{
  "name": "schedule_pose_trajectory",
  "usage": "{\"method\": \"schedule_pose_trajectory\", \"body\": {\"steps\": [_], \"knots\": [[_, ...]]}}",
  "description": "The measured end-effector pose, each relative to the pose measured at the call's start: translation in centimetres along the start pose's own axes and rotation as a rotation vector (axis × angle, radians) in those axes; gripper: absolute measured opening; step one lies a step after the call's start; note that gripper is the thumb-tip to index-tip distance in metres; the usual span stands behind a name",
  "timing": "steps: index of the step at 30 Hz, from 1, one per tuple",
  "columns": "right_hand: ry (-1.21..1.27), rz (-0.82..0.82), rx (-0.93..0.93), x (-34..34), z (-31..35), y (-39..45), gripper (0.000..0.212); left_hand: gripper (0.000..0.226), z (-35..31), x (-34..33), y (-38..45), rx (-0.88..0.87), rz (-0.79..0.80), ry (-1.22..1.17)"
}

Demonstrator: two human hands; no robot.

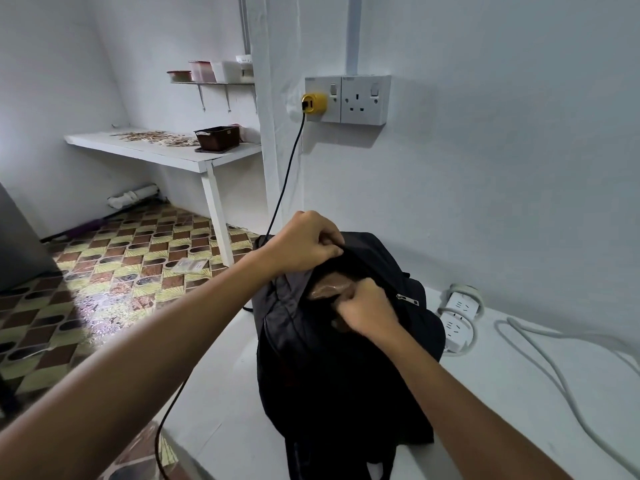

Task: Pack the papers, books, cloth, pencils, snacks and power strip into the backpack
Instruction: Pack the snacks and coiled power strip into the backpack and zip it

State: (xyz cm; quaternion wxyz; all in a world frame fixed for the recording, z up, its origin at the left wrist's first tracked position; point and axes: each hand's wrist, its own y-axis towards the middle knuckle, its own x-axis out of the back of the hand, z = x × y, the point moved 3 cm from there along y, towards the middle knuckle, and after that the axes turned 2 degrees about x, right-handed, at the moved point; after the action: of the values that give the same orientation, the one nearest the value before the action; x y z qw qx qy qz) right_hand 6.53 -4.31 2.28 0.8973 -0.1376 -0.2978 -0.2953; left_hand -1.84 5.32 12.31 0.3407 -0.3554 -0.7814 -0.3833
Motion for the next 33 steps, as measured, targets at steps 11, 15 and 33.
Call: {"method": "schedule_pose_trajectory", "body": {"steps": [11, 15, 33], "knots": [[-0.883, -0.045, 0.467, -2.8, 1.7, 4.0, 0.032, 0.006, -0.9, -0.2, -0.2, -0.021, -0.039, -0.057], [-0.479, 0.142, 0.231, -3.5, 0.3, 6.9, 0.037, 0.006, -0.9, -0.2, -0.8, -0.035, -0.004, -0.055], [-0.442, 0.268, 0.574, 2.8, -1.7, -3.9, 0.026, 0.025, 0.4, -6.9, -1.9, -0.136, 0.14, 0.266]]}}
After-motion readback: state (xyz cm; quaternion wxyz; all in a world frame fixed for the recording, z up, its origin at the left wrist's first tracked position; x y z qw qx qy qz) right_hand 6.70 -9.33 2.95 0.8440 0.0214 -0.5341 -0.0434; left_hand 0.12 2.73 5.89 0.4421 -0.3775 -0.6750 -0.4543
